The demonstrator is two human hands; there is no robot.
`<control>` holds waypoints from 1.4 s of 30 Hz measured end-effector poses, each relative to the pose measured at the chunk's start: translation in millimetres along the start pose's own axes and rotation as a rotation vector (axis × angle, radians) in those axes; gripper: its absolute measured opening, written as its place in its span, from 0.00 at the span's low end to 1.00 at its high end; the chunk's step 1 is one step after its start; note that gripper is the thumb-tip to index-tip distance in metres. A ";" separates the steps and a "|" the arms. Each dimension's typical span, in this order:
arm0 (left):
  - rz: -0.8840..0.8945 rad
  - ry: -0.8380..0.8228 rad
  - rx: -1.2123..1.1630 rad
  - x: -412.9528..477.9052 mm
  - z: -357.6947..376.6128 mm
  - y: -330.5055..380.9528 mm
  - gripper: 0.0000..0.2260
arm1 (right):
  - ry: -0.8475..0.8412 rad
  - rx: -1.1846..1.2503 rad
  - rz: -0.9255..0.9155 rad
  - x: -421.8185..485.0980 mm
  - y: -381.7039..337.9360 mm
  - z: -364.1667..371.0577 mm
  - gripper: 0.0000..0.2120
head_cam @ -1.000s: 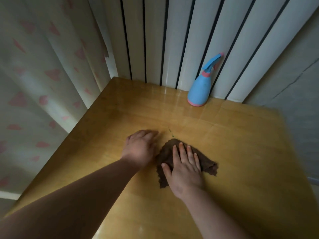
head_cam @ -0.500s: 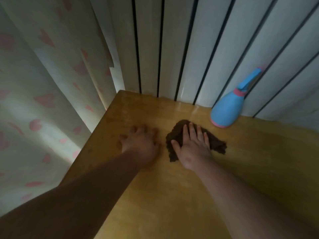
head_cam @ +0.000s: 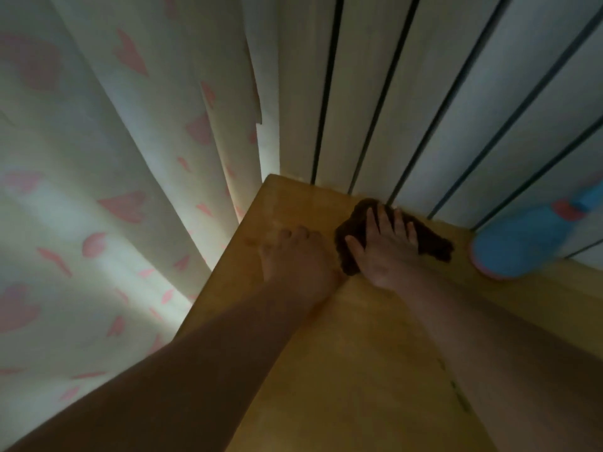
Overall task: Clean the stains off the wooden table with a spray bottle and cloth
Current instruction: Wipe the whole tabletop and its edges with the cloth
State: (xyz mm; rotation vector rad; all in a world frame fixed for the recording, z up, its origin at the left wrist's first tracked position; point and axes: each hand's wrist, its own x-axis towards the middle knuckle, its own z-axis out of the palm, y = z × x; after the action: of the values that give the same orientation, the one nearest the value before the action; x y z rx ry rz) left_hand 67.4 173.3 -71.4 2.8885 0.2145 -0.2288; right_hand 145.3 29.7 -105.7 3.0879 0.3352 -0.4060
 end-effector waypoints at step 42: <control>-0.416 0.193 -0.231 -183.6 22.2 -90.8 0.14 | -0.044 -0.033 -0.641 -187.6 -140.6 48.5 0.31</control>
State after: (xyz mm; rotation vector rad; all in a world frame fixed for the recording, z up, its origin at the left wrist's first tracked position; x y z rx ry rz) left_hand -129.9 232.0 -81.3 2.6049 0.8209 0.0071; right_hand -74.0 125.9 -101.8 2.8562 1.3167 -0.4583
